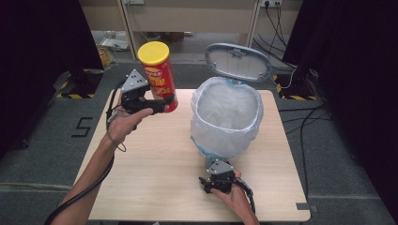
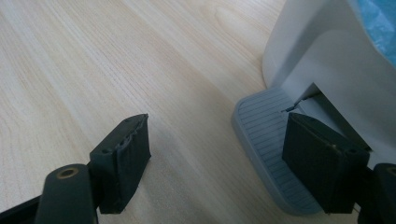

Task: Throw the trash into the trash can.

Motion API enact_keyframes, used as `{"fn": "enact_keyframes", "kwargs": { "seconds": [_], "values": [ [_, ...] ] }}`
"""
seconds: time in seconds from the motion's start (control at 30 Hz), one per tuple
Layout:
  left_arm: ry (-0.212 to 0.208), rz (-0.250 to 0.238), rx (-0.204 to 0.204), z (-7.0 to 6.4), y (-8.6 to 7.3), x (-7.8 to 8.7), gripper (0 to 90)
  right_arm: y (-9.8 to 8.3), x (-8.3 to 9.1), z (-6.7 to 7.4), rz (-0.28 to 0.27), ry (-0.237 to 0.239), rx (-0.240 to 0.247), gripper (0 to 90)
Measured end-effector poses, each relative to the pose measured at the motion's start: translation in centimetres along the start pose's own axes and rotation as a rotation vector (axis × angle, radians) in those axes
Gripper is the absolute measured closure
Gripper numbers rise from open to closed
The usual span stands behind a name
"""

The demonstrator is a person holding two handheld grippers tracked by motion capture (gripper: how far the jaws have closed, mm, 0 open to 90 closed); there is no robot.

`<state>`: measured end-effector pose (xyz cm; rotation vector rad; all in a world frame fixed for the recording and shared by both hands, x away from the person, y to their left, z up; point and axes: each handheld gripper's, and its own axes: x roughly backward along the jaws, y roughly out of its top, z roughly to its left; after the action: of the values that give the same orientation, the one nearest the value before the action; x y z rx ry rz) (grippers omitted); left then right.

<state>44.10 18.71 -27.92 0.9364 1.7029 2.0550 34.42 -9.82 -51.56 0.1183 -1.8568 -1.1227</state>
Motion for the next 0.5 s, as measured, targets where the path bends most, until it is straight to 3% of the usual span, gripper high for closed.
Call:
{"fn": "enact_keyframes", "kwargs": {
  "seconds": [0.5],
  "values": [
    [-0.021, -0.004, -0.022, -1.8, 3.0, -1.7, 24.3, 0.0, 0.0, 0.0, -0.003, 0.003, 0.001, 23.3]
  ]
}}
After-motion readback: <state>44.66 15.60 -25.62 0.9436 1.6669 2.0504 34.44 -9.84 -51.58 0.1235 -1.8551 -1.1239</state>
